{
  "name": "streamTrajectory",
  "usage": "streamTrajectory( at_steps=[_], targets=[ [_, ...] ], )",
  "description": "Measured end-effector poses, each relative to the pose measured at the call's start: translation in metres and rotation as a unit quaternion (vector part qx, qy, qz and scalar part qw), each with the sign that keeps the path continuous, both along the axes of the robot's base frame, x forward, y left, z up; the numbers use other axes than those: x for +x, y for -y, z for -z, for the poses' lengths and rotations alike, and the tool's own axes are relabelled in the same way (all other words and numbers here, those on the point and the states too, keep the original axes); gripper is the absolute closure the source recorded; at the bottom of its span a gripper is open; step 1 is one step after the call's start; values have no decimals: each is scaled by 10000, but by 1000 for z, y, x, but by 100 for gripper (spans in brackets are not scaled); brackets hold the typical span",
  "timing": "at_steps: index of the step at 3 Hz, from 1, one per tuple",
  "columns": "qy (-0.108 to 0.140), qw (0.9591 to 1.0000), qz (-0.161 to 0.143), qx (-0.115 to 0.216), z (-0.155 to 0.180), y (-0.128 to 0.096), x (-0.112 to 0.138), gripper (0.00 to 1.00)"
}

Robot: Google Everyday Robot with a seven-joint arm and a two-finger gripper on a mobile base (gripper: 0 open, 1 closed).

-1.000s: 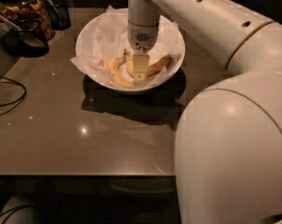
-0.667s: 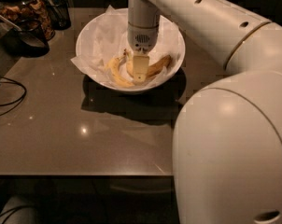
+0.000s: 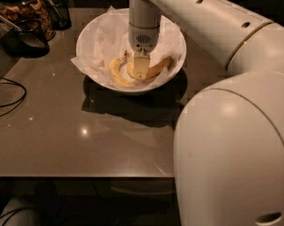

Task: Pick banana from white bowl

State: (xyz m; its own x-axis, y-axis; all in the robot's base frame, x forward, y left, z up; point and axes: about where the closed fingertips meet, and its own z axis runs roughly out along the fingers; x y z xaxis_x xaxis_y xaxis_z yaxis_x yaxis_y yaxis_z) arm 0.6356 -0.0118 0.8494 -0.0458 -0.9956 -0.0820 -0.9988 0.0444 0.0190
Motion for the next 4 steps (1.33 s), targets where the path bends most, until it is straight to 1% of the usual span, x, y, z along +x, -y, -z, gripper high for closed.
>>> streamTrajectory(
  at_steps=[1,2,3,4],
  targets=[
    [0,10000,0,0,0,0,0,91],
    [2,10000,0,1,0,0,0,100],
    [253,9995,68,148,-11,2,-4,100],
    [617,9974,195,323,-46,15,-31,100]
  ],
)
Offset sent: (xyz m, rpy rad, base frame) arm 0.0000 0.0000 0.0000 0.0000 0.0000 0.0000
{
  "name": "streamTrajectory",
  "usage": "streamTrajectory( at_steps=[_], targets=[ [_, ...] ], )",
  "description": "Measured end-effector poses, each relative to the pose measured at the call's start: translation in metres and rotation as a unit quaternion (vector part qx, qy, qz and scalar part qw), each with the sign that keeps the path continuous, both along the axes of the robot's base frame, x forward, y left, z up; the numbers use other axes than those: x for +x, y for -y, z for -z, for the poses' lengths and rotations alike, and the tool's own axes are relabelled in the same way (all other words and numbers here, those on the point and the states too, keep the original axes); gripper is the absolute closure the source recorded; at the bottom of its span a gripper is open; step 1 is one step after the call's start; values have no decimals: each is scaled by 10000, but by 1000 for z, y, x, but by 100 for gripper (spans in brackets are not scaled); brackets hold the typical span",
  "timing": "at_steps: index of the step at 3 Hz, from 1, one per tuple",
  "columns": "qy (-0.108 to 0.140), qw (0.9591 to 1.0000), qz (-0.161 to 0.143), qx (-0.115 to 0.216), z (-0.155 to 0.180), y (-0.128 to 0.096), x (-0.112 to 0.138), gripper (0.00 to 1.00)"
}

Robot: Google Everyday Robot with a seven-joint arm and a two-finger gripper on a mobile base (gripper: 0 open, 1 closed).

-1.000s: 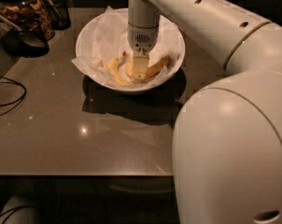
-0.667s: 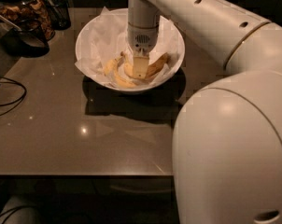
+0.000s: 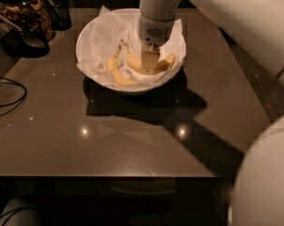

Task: Pick banana from white bowl

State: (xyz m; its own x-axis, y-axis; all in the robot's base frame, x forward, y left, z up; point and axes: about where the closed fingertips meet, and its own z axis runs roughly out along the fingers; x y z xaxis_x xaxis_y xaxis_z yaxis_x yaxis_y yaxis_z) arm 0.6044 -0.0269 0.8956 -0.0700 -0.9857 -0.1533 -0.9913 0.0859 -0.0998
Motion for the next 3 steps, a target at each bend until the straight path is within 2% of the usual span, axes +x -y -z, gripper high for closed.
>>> streamTrajectory(
  at_steps=[1,2,3],
  targets=[
    [329,9994,29,90,-40,9,-25,100],
    [575,9983,9,15,-70,13,-41,100],
    [622,9981,7,47,-71,11,-39,100]
  ],
)
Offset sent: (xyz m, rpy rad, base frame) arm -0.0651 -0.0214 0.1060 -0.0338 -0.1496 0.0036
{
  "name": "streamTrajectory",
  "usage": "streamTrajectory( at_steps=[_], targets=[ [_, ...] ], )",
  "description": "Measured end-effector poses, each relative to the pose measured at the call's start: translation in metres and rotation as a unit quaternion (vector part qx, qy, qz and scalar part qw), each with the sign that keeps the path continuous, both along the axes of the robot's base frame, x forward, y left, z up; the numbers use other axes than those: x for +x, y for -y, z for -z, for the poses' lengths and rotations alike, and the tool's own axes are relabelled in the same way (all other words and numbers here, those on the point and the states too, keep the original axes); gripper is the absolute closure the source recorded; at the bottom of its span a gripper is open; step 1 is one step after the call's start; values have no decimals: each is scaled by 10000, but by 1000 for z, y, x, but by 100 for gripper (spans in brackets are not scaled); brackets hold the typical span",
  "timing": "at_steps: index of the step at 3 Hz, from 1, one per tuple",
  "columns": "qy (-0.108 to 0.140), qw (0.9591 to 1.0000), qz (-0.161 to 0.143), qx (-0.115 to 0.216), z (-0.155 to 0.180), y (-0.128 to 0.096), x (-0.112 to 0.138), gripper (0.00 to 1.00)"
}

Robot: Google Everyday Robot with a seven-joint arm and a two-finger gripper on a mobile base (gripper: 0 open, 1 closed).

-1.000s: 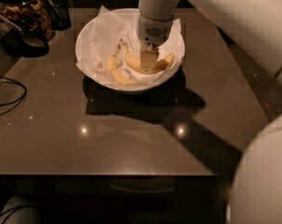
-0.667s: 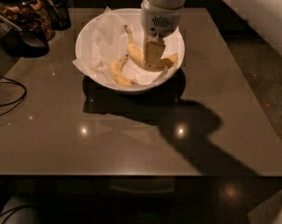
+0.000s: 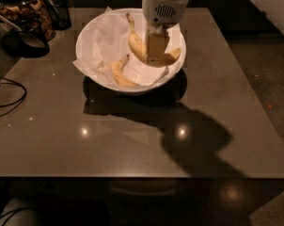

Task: Pick banana from white bowl

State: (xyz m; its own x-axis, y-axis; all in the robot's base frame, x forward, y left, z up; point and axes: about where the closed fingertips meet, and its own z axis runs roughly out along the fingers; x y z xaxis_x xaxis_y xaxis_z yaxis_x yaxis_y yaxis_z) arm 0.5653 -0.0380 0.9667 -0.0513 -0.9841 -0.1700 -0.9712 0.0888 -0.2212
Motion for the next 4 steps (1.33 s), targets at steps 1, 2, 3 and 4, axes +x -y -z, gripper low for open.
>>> streamTrajectory(
  at_steps=[1,2,3,4],
  targets=[
    [132,9999,-45,-13,-17,1,-15,100],
    [148,9999,32,13,-28,4,-37,100],
    [130,9997,227,14,-38,11,-60,100],
    [126,9993,343,34,-43,15,-72,100]
  ],
)
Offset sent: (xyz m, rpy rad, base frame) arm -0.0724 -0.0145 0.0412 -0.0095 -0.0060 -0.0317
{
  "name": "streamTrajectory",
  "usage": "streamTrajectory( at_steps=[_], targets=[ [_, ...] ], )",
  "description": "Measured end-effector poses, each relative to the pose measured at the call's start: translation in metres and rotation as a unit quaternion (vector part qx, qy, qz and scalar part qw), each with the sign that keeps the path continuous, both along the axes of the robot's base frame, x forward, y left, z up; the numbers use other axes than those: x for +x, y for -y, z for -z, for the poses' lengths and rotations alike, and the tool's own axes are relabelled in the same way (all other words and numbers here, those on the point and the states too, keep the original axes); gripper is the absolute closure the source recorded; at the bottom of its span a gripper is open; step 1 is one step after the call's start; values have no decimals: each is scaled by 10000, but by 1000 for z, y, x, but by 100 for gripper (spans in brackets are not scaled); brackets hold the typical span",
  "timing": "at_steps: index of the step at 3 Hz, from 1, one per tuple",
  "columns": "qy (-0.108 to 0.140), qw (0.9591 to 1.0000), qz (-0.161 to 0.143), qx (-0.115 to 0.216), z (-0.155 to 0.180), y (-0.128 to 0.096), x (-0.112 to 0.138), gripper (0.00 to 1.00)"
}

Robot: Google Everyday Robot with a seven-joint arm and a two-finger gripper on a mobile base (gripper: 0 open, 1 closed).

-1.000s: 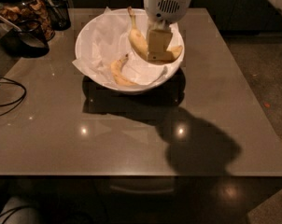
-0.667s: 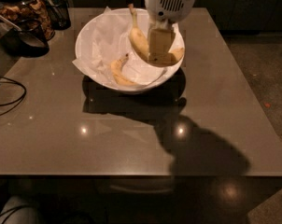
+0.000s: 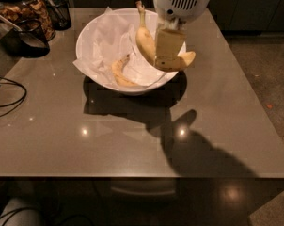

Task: Pick banana from white bowl

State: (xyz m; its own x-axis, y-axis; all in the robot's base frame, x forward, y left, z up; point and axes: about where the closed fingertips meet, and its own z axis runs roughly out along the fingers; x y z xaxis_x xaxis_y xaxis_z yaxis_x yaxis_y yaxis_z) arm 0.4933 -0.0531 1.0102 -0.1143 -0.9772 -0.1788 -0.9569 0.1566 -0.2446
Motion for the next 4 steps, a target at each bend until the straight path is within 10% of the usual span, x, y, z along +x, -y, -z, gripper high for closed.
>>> streamTrajectory(
  at_steps=[4],
  targets=[
    [-380,9984,355,230,20,10,-49,100]
  ],
)
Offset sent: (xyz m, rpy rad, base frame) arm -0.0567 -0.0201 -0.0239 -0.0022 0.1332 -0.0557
